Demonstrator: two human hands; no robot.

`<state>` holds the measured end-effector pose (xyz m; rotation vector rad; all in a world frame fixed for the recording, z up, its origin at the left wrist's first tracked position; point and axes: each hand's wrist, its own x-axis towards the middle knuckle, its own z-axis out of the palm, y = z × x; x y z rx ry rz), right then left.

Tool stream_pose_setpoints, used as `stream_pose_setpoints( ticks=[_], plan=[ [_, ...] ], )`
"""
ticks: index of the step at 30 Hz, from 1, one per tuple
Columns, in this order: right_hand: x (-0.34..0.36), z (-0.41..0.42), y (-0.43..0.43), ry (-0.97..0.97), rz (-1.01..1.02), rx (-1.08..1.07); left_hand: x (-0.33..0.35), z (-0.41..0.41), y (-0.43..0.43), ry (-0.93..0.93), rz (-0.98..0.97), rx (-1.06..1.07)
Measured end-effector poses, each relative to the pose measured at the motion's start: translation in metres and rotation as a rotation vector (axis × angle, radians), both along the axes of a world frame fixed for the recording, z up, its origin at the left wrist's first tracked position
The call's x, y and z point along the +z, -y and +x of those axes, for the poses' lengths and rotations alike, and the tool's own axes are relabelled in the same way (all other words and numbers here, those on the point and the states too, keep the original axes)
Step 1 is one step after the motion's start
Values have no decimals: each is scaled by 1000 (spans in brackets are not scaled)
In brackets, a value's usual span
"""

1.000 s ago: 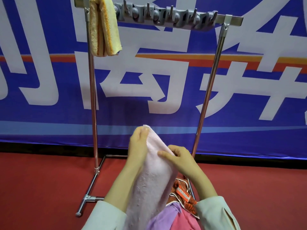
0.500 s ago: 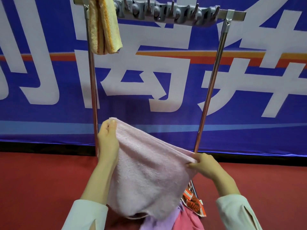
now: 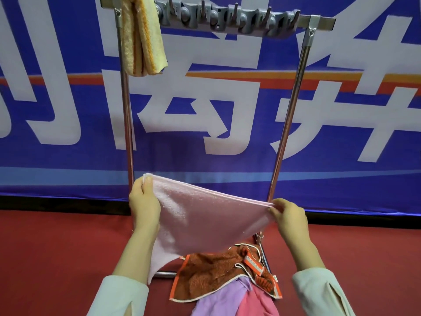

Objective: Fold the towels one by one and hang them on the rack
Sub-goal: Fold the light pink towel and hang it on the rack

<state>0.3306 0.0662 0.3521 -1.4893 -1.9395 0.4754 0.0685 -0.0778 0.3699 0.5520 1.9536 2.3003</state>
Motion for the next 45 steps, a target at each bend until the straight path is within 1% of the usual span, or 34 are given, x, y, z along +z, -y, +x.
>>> stream_pose_setpoints(
  ticks=[5,10,11,13,14,15,16,17,20,21,24,26,27,29,31,33,35,36,38,40,43,45],
  plan=[
    [2,1,2,-10,33,-9,1,1,0,2,-7,17],
    [4,0,0,14,-4,-9,1,3,1,-14,-23,-5],
    [4,-1,1,72,-4,-13,1,4,1,-19,-22,-15],
    [6,-3,2,255,28,-46,1,5,0,-31,-16,-43],
    [6,-4,3,296,29,-56,2,6,0,-36,-12,-58],
    [6,-4,3,288,10,-49,2,6,0,-35,-5,-64],
    [4,-4,3,234,-19,-29,3,6,0,-30,4,-64],
    [3,-4,3,130,-59,-1,3,6,0,-20,11,-56],
    [4,0,7,-387,-255,52,1,3,2,17,20,-41],
    [4,2,8,-524,-284,49,0,3,2,29,20,-39],
    [10,8,12,-798,-301,20,-3,2,3,34,2,-29],
    [15,11,15,-920,-340,19,-5,2,2,42,13,-24],
    [17,13,15,-946,-350,31,-6,1,1,44,16,-26],
    [20,13,16,-921,-339,49,-7,2,0,26,4,-54],
    [22,9,15,-830,-295,53,-6,4,-2,-4,-28,-97],
    [24,3,16,-687,-256,61,-2,10,-4,-25,-73,-140],
    [28,-3,19,-619,-286,105,2,18,-6,-30,-132,-203],
    [30,-6,22,-660,-346,160,4,24,-7,-46,-167,-247],
    [36,-15,32,-831,-530,303,7,38,-10,-106,-229,-327],
    [44,-23,40,-914,-635,402,11,53,-12,-149,-248,-376],
    [53,-29,49,-960,-673,536,15,68,-14,-198,-222,-426],
    [58,-31,54,-926,-668,643,17,73,-14,-213,-218,-451]
  ],
)
